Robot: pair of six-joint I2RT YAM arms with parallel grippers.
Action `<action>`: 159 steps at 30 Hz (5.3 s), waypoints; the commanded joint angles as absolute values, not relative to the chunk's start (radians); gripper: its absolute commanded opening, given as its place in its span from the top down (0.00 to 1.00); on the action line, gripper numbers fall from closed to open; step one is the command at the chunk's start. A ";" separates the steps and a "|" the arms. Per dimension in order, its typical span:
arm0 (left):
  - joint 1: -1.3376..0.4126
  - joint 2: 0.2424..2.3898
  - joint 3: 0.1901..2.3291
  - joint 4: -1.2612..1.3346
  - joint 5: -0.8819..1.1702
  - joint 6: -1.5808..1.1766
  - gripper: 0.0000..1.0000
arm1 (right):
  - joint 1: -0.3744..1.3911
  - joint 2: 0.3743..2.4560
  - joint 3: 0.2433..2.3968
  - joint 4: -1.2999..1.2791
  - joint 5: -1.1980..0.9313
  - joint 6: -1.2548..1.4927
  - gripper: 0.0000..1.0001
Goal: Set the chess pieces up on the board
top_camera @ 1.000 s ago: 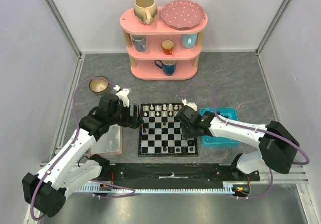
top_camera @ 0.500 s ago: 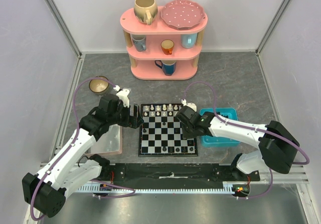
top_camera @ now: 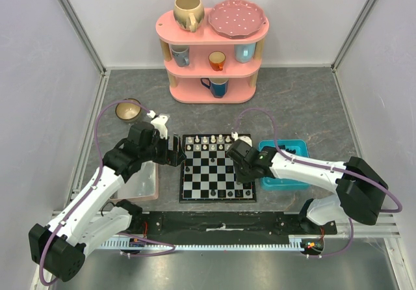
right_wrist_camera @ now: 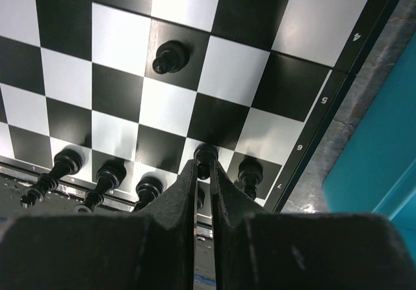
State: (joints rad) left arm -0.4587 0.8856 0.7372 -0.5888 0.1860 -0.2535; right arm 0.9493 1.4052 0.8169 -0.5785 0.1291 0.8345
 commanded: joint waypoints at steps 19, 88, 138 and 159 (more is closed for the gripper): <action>-0.463 0.881 0.739 -0.557 0.204 -0.222 0.11 | 0.989 1.393 0.854 -0.640 0.109 0.822 0.81; -0.463 0.887 0.739 -0.557 0.207 -0.222 0.11 | 0.885 1.615 1.028 -0.505 0.137 0.742 0.64; -0.463 0.888 0.739 -0.557 0.207 -0.224 0.11 | 0.965 1.471 0.920 -0.566 0.104 0.784 0.85; -0.463 0.885 0.739 -0.558 0.207 -0.224 0.11 | 1.012 1.479 0.908 -0.591 0.095 0.801 0.85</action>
State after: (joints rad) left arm -0.4587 0.8856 0.7372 -0.5888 0.1867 -0.2531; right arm 1.0046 1.4948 0.9127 -0.5755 0.1017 0.7929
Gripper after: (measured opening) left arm 0.895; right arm 0.156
